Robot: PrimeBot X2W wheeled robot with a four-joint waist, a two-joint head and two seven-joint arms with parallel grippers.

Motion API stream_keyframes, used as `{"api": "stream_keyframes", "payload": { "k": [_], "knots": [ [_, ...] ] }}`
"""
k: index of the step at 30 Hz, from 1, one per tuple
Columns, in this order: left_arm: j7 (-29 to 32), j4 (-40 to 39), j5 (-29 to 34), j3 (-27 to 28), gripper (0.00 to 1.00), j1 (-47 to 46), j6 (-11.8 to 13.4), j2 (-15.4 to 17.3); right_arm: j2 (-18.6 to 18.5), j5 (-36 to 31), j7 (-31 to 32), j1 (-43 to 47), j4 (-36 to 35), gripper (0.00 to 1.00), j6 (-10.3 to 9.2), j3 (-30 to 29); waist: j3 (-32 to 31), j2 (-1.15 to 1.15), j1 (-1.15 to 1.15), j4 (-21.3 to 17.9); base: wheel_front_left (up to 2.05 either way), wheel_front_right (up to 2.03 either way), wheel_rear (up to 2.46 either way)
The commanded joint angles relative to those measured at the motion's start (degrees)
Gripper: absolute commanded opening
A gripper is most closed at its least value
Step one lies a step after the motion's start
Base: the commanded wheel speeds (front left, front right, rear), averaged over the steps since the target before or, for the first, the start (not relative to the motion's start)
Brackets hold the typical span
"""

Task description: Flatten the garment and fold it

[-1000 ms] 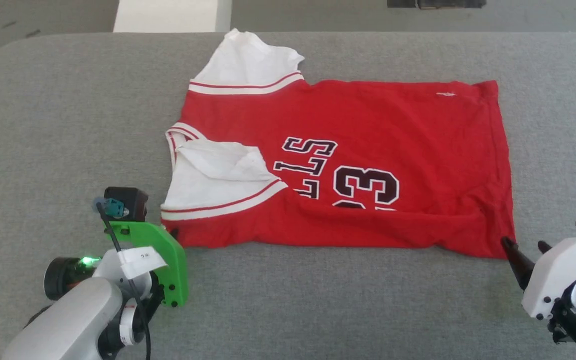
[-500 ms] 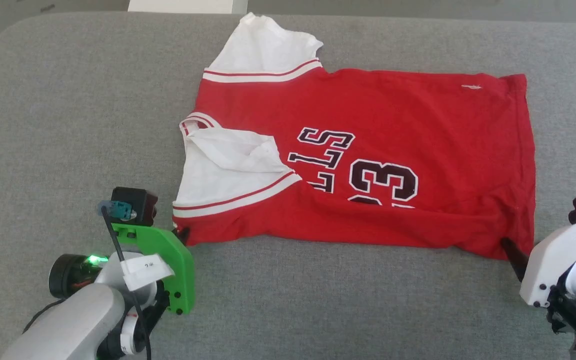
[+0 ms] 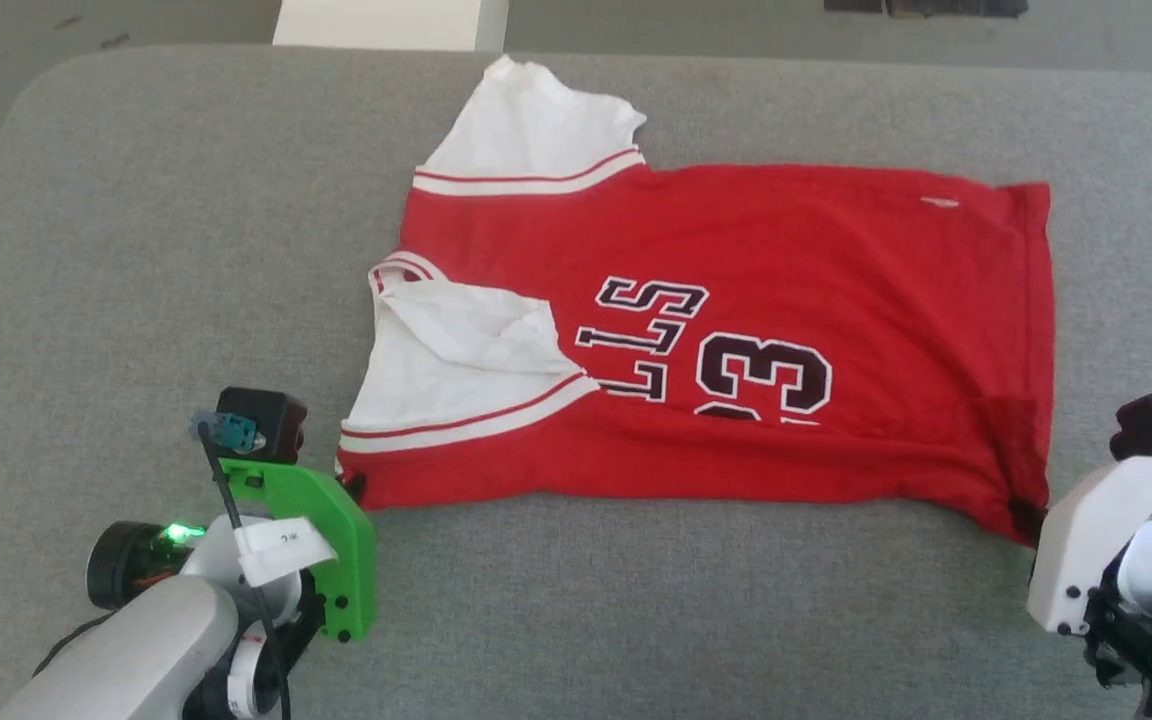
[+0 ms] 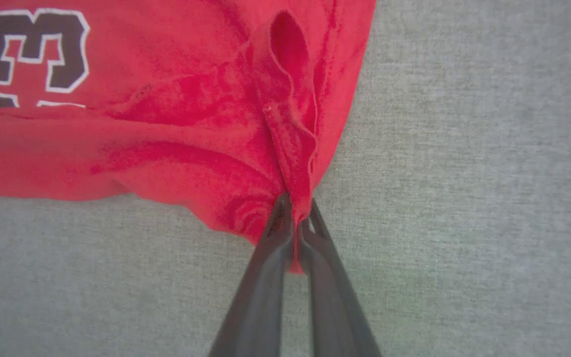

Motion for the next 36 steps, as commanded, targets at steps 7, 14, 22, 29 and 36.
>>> {"api": "stream_keyframes", "payload": {
  "k": [7,14,22,29,36],
  "knots": [
    [0.7,-0.3,-1.2,-0.4,0.0,3.6,-0.4,2.2,-5.0,4.8,4.4,4.5,-4.8,0.0,-0.06,1.4,-6.2,0.0,0.0,-0.4,0.0,0.0,0.0],
    [2.8,-1.6,-2.4,-2.3,0.0,7.6,-0.7,4.5,-8.8,7.1,7.7,9.2,-7.2,0.0,-0.06,1.4,-8.4,0.0,0.0,-0.2,0.0,0.0,0.0],
    [3.3,-1.5,-2.4,-4.6,0.0,10.2,-1.0,4.2,-9.5,7.7,9.4,13.9,-6.8,0.0,-0.06,1.7,-8.3,0.0,0.0,-0.1,0.0,0.0,0.0],
    [2.8,1.1,-2.3,-5.9,0.0,10.1,-2.4,2.0,-8.8,6.7,6.6,13.6,-3.4,0.0,-0.06,3.1,-7.0,0.0,0.0,-0.3,0.0,0.0,0.0],
    [-0.4,3.4,-1.0,-4.9,1.0,8.2,-2.9,0.3,-8.4,7.9,2.5,10.6,-2.5,1.0,-0.06,3.8,-7.5,0.0,0.0,-0.4,0.0,0.0,0.0]
  ]
}}
